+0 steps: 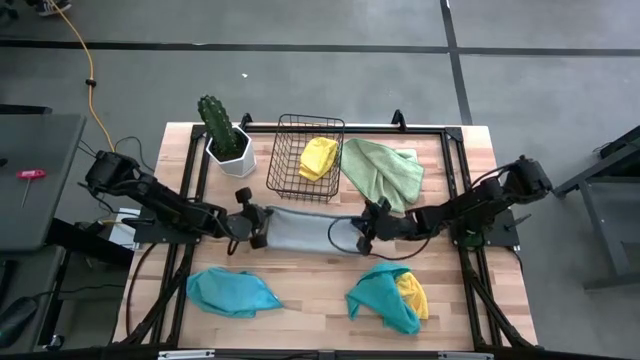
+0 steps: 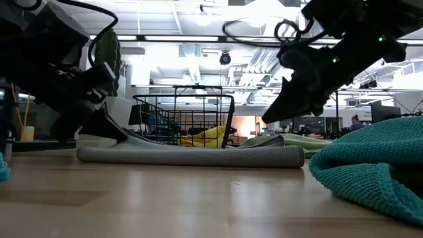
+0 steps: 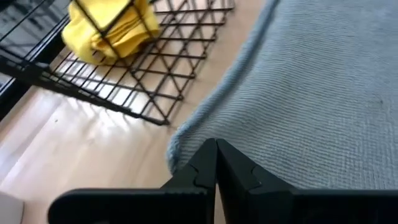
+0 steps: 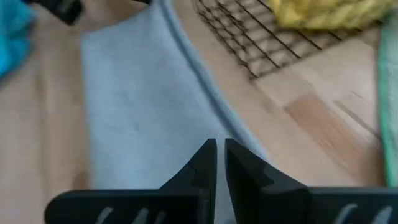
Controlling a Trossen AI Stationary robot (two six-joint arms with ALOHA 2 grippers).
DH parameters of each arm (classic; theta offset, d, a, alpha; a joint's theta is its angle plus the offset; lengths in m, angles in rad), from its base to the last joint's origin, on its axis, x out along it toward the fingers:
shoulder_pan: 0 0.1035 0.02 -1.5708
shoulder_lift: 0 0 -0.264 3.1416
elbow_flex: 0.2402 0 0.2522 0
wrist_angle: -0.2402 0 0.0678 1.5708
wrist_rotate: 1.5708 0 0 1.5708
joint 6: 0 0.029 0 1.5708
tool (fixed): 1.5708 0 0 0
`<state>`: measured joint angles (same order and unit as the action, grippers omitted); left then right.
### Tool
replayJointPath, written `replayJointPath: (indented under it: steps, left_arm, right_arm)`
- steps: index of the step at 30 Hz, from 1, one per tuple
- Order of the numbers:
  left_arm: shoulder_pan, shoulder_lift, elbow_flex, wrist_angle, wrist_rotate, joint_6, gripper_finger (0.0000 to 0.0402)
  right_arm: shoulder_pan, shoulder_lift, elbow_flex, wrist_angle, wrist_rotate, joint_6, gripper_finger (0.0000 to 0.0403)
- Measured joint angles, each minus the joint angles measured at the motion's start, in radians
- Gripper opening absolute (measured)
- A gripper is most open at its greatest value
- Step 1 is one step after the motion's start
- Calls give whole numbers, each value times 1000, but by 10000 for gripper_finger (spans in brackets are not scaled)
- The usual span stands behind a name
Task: Fold microfiber towels
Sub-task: Fold the gray microfiber cloth
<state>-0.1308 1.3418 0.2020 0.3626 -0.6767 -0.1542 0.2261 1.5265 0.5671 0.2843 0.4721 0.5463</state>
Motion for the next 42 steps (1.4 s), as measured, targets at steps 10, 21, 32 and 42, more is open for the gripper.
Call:
replayJointPath:
  steps: [10, 21, 32, 42]
  left_arm:
    - [85, 0, 0, -108, 119, -122, 0]
    - [104, -1, 2, -160, 135, -123, 0]
    - [104, -52, 108, -418, 161, -59, 0]
    - [37, -198, 255, -712, 283, -51, 0]
  right_arm:
    - [-40, 1, 0, -189, -21, 147, 25]
    - [-50, 1, 0, -267, 78, 214, 25]
    - [-49, -84, 2, -281, 127, 55, 25]
    - [-49, -286, 2, -302, 188, -92, 25]
